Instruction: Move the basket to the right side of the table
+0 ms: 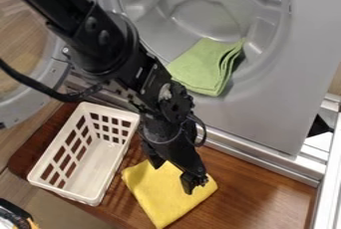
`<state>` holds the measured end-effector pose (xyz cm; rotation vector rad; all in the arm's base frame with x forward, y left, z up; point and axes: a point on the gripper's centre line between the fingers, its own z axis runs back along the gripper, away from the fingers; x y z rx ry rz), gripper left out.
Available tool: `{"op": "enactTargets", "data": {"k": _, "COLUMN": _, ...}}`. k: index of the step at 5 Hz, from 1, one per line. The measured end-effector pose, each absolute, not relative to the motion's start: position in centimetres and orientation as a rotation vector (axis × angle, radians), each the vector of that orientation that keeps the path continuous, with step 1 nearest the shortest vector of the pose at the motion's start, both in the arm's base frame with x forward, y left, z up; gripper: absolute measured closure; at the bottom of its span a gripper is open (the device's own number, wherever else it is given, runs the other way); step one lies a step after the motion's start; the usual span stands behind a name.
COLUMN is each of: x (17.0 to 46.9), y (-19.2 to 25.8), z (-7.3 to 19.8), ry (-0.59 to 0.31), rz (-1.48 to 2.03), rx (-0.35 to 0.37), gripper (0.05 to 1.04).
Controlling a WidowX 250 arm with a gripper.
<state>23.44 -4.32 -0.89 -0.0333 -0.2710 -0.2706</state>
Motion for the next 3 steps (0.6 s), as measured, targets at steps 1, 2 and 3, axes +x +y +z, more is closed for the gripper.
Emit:
{"op": "enactTargets", "data": {"k": 1, "x": 23.2, "y": -4.2, "z": -1.3, "ry": -0.254, "rz": -0.267, "rx": -0.031, "gripper": 0.084}}
{"op": "enactTargets", "data": {"k": 2, "x": 23.3, "y": -2.3, "z": -1.0, "ry": -0.261, "rz": -0.179, "rx": 0.005, "gripper": 0.084}}
{"op": "enactTargets", "data": {"k": 3, "x": 23.7, "y": -0.5, "z": 0.1, "ry": -0.299, "rz": -0.097, "rx": 0.022, "gripper": 0.084}}
